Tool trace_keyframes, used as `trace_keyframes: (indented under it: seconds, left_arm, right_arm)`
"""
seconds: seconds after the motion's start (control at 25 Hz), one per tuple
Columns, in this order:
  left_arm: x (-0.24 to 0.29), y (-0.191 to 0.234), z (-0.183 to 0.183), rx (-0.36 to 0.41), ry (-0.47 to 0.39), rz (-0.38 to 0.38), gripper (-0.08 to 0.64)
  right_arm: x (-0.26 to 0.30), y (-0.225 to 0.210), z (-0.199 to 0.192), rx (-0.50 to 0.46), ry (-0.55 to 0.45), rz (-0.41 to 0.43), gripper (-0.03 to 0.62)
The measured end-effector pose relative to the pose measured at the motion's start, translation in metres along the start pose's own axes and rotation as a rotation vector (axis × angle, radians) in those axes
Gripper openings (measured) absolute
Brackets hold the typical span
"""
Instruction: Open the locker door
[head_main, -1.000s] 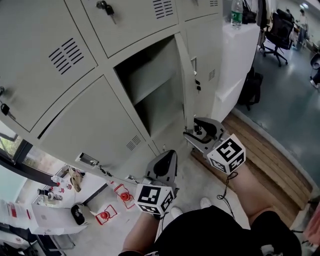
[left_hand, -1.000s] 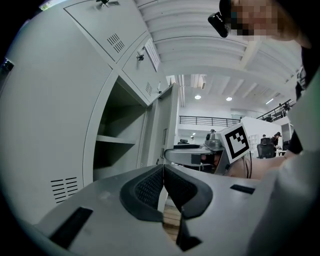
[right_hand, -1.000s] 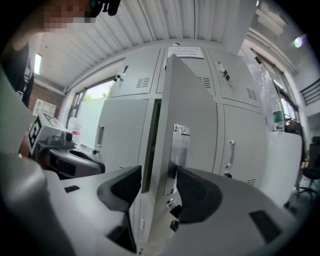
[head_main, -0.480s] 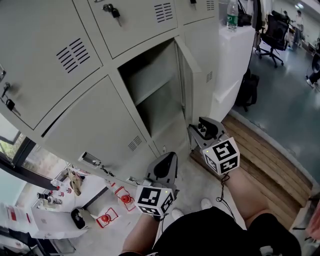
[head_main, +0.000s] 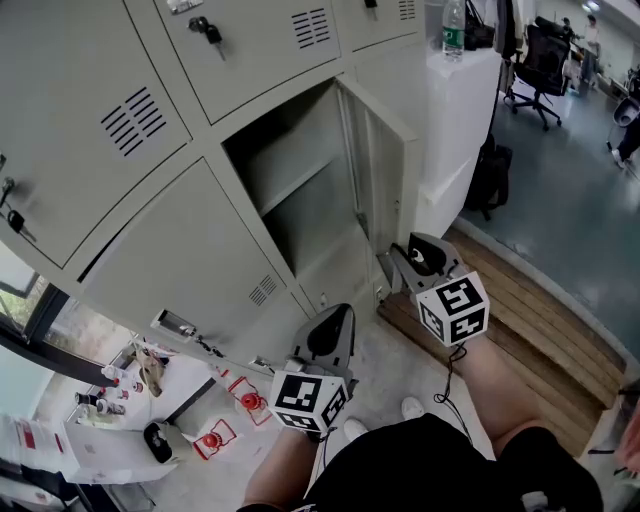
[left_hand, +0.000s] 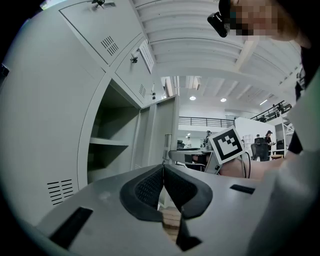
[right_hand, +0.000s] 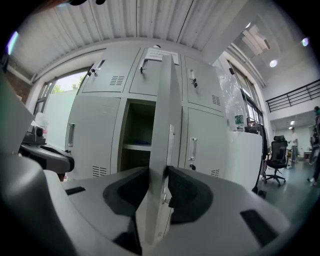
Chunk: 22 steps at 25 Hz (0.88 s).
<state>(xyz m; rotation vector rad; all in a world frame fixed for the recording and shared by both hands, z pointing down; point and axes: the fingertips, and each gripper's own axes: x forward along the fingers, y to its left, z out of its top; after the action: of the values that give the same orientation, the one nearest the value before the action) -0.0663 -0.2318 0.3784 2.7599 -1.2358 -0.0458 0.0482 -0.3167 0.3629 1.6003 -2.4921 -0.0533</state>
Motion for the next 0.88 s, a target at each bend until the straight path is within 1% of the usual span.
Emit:
trace_keyframes:
  seconds: [0.48,0.88]
  left_arm:
    - [0.032,-0.025,-0.002,0.002,0.006,-0.01,0.017]
    - [0.054,-0.035,-0.004,0.002,0.007,0.028,0.017]
  right_arm:
    - [-0.014,-0.056,-0.009,0.029,0.009,-0.038,0.144]
    - [-0.014,-0.099,-0.014,0.056,0.004,-0.039,0.14]
